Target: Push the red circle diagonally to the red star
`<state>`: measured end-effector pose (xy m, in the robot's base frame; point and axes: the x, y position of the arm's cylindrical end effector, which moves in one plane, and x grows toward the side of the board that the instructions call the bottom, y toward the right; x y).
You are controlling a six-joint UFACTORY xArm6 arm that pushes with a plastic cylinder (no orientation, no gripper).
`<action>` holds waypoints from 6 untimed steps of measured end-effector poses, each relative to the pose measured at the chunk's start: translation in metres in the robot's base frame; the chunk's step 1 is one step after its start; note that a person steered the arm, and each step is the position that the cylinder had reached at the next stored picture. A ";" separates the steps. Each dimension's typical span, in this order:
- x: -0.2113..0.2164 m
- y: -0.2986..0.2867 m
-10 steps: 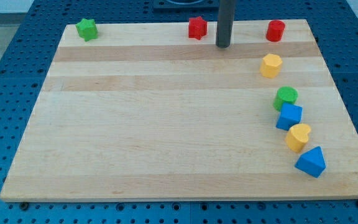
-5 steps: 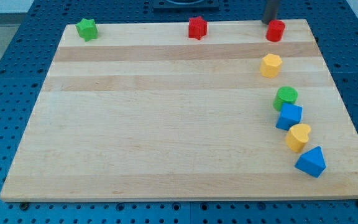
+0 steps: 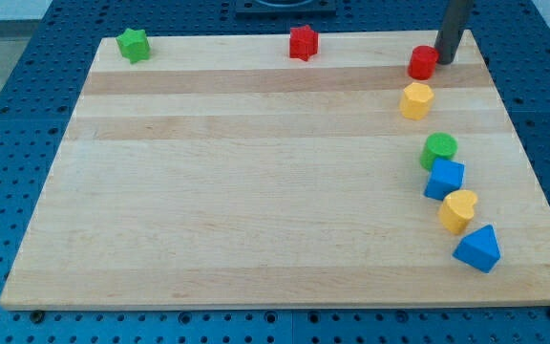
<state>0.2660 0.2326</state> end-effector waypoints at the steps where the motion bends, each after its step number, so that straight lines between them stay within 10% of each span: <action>1: 0.008 -0.015; 6: 0.090 -0.162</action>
